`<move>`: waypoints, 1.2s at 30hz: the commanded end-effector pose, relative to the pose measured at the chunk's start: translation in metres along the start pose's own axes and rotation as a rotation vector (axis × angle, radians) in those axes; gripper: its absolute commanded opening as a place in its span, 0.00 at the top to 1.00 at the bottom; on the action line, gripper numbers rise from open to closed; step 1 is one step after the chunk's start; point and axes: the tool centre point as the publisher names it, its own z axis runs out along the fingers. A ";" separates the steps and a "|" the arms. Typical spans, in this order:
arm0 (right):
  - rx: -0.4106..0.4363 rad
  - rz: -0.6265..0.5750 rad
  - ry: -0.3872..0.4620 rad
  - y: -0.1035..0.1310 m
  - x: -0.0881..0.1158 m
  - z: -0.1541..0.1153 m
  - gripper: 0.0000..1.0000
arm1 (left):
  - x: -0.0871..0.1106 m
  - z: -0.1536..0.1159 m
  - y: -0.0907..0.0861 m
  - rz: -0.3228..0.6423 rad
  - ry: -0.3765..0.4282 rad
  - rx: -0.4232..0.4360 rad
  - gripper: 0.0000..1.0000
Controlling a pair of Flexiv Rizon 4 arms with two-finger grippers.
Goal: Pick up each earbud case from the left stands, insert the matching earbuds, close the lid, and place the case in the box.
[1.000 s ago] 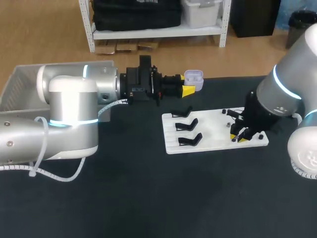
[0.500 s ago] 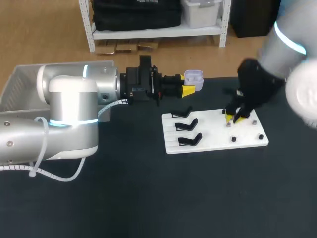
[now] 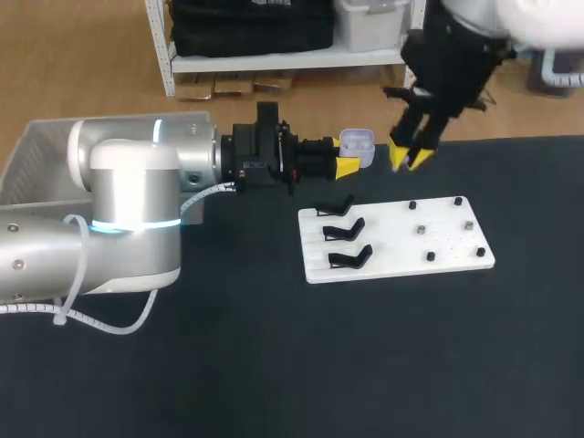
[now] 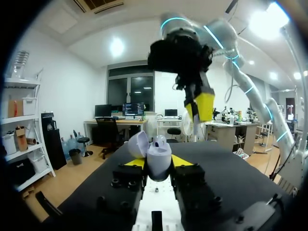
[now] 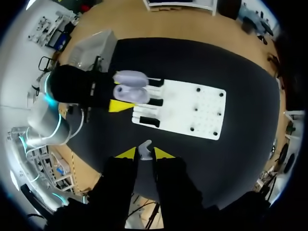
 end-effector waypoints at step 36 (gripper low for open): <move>-0.023 -0.372 -0.039 0.039 -0.055 0.005 1.00 | 0.001 0.000 0.000 0.002 -0.003 -0.001 1.00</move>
